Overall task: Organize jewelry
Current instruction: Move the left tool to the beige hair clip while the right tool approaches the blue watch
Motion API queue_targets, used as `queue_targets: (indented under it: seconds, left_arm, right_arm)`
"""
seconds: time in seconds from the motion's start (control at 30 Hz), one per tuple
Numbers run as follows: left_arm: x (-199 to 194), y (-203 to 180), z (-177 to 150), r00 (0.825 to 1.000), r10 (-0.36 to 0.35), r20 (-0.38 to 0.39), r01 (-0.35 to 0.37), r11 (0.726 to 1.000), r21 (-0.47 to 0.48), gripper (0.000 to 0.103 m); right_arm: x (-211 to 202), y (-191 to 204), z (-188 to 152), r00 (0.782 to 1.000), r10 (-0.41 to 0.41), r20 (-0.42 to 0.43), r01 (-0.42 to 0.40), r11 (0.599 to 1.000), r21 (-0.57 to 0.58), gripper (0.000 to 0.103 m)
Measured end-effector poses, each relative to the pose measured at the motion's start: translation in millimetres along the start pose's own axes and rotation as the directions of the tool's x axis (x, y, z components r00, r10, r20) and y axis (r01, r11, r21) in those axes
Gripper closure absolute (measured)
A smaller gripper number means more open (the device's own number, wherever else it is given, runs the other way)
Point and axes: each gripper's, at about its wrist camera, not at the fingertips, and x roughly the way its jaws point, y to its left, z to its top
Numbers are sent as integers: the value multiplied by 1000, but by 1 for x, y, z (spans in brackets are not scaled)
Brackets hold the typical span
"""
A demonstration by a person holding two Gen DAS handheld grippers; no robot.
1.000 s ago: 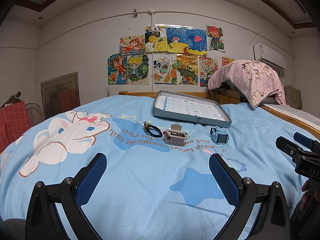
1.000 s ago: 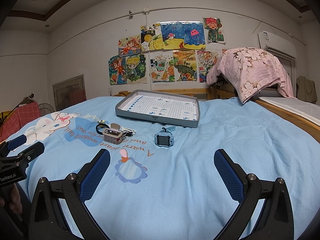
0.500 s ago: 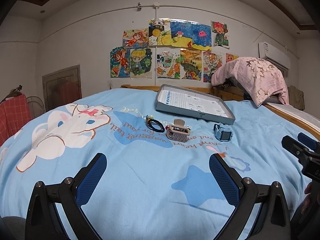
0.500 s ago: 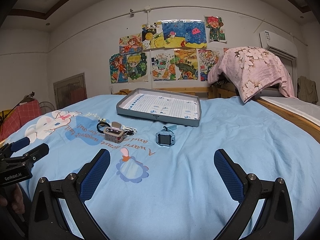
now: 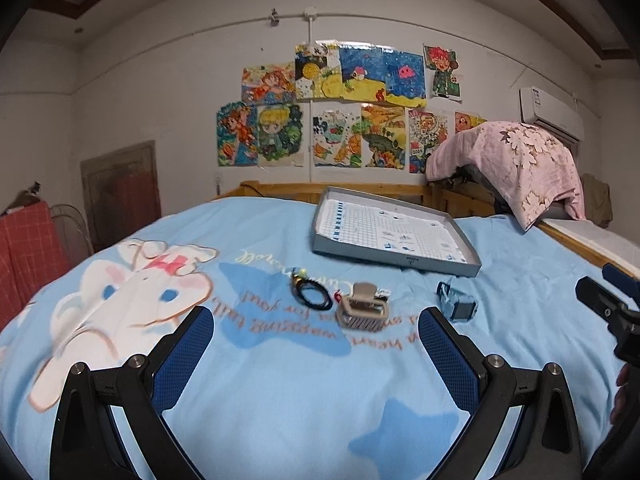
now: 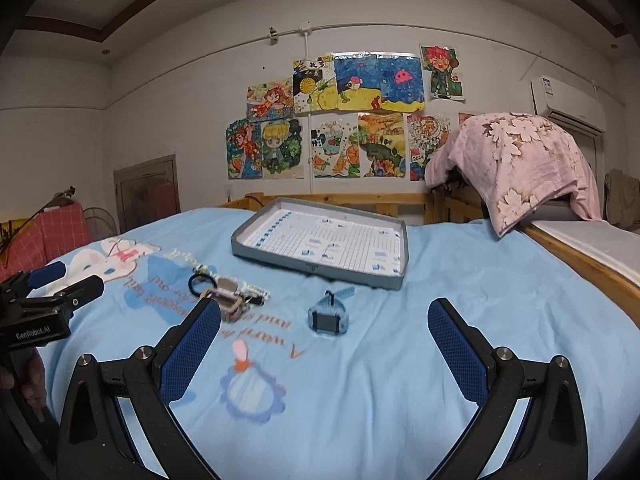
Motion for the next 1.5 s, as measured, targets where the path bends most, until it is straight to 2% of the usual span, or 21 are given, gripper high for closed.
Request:
queue_targets:
  seconds: [0.13,0.3,0.43,0.57,0.77,1.0,1.13,1.2,1.33,1.5]
  left_arm:
    - [36,-4,17,999,-26,-19,26,1000,7,0]
    - [92,-6,20,995,-40,-97,37,999,-31,0]
    - [120,-6,18,992,-41,-116,31,996,-88,0]
    - [141,-11,7,988,-42,-147,31,996,-80,0]
    - [160,-10,-9,970,-87,-227,65,992,-104,0]
    - [182,-16,-22,938,-155,-311,125,986,-114,1]
    - [189,-24,-27,924,-174,-340,154,984,-86,1]
    - [190,-31,-28,922,-181,-343,170,983,-61,3]
    - [195,-38,-30,913,-186,-362,185,982,-36,10]
    - [203,-39,-32,908,-179,-378,184,983,-23,17]
  right_arm:
    - [24,-5,12,1000,-7,8,7,1000,-10,1]
    - [61,-19,24,1000,-21,-3,22,999,29,1]
    - [104,-31,27,999,-6,-49,10,997,80,1]
    - [139,-31,16,993,34,-115,-23,995,98,1]
    - [164,-33,-15,974,71,-216,-46,992,121,1]
    - [174,-41,-29,962,108,-250,-68,984,162,1]
    - [177,-41,-33,954,126,-272,-83,983,162,2]
    - [181,-40,-35,949,136,-286,-92,983,162,5]
    - [190,-37,-42,929,164,-332,-114,980,166,17]
    - [199,-31,-48,912,184,-367,-135,979,155,19]
